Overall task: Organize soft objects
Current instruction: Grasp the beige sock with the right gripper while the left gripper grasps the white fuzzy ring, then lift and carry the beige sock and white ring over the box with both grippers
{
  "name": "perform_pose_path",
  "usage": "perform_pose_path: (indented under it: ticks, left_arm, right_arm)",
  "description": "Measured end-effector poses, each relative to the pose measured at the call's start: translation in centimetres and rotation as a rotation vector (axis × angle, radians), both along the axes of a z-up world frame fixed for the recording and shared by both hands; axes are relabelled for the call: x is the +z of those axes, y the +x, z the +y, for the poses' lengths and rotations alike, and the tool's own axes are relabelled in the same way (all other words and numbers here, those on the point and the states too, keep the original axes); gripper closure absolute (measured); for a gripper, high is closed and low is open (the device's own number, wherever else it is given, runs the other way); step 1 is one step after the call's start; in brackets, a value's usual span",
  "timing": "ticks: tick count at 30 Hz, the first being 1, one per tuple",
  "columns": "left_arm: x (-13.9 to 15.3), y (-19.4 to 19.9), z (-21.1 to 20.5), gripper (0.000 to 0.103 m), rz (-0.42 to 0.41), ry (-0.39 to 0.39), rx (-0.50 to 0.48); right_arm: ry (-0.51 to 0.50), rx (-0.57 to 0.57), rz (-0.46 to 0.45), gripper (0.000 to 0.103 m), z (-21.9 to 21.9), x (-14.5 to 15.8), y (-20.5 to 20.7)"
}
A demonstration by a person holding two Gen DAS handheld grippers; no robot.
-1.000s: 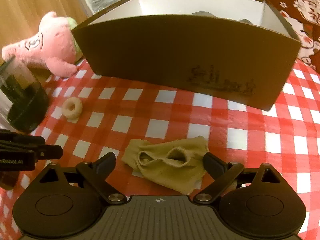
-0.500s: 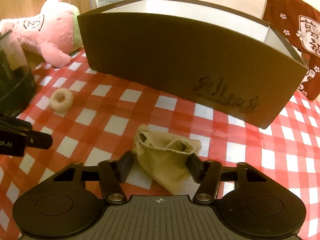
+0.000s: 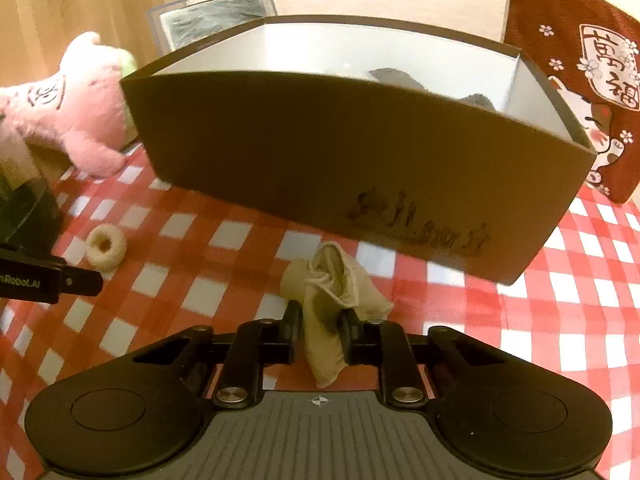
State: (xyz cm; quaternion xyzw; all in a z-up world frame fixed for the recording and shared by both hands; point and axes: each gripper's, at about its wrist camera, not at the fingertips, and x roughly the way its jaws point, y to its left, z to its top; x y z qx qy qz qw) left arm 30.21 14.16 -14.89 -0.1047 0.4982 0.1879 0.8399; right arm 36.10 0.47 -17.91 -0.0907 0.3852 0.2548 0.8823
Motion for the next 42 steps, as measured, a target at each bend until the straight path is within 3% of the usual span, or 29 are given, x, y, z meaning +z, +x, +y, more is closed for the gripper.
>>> perform_pose_path:
  ticks: [17,27,42]
  left_arm:
    - [-2.3,2.1,1.2,0.055,-0.03,0.048,0.004]
    - [-1.9,1.3,0.7,0.083,-0.055,0.047,-0.045]
    - [-0.8,-0.2,-4.3,0.085,0.007,-0.043,-0.165]
  right_arm:
    - [0.019,0.001,0.031,0.083,0.0,-0.3,1.0]
    - [0.025,0.011,0.034,0.083,-0.3,-0.2,0.9]
    - [0.033,0.059,0.076,0.092,-3.1,0.7,-1.3]
